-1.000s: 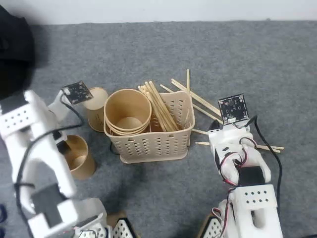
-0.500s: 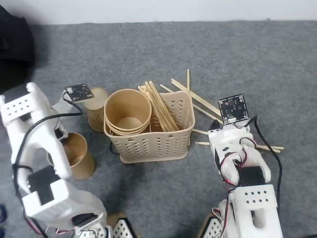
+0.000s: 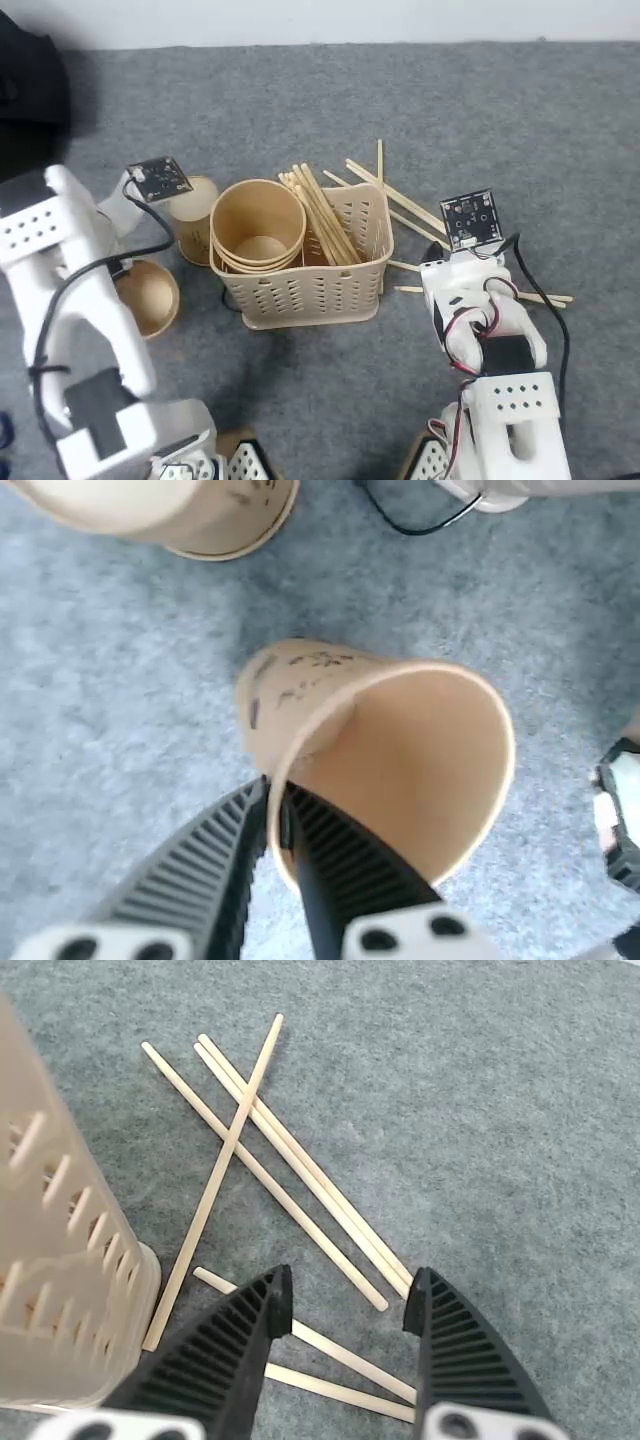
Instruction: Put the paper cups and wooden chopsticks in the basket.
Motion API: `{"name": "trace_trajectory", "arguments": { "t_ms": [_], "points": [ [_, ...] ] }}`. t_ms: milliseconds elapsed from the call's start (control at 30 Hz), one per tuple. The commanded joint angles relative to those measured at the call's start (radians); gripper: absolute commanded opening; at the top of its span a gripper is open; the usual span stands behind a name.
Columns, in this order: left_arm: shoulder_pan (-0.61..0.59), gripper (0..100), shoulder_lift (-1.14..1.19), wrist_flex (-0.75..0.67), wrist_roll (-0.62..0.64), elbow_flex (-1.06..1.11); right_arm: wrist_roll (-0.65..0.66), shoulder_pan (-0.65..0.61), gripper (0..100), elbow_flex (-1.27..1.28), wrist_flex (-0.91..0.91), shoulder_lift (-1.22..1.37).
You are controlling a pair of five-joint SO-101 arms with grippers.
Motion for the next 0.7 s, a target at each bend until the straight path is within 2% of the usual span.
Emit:
{"name": "trace_trajectory", "arguments": {
  "t_ms": [0, 300, 667],
  "points": [
    [0.008, 1, -0.081, 0.034, 0.012, -0.031, 0.011, -0.001, 19.4, -0.006, -0.012, -0.012],
    [0.009, 1, -0.166, 0.037, -0.008, -0.038, 0.012, -0.001, 19.4, -0.006, -0.012, -0.012],
    [0.089, 1, -0.400, 0.032, 0.028, -0.070, 0.012, -0.001, 19.4, -0.005, -0.013, -0.012]
  ]
}}
